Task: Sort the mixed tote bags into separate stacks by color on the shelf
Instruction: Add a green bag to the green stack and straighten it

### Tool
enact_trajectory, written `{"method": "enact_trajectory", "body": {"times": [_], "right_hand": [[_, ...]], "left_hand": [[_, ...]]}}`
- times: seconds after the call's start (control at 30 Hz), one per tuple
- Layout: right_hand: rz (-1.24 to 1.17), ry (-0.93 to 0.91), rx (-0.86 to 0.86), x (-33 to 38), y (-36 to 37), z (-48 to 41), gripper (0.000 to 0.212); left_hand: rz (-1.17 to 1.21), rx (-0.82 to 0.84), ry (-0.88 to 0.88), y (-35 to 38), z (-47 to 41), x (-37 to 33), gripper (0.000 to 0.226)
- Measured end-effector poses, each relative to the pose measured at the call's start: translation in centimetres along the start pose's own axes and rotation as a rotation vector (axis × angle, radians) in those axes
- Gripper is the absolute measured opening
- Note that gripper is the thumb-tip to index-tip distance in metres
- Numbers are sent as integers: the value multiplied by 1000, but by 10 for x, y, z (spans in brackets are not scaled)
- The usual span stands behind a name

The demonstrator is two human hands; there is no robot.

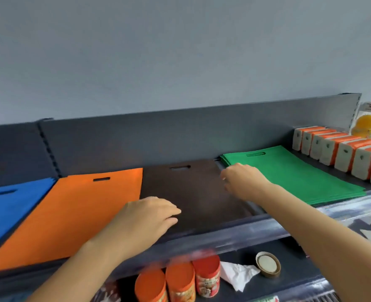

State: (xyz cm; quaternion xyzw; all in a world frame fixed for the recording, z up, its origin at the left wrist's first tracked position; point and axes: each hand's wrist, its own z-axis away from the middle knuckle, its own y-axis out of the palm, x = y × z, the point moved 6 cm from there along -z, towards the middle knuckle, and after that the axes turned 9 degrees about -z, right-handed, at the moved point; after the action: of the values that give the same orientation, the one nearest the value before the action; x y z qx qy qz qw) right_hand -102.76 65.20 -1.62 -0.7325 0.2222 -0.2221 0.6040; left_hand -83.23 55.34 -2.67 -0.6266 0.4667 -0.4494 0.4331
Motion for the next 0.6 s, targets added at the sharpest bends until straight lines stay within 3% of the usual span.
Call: {"method": "enact_trajectory", "body": {"times": [0.23, 0.3, 0.37, 0.6], "right_hand": [[-109, -305, 22, 261, 10, 5, 31], [-143, -399, 25, 339, 9, 12, 34], [-151, -494, 21, 411, 9, 21, 34], [-142, -736, 58, 612, 17, 42, 36]], "left_hand": [[-131, -49, -402, -35, 232, 174, 51], [-206, -62, -506, -48, 300, 214, 41], [-235, -52, -628, -59, 363, 247, 28], [-247, -40, -902, -89, 525, 323, 41]]}}
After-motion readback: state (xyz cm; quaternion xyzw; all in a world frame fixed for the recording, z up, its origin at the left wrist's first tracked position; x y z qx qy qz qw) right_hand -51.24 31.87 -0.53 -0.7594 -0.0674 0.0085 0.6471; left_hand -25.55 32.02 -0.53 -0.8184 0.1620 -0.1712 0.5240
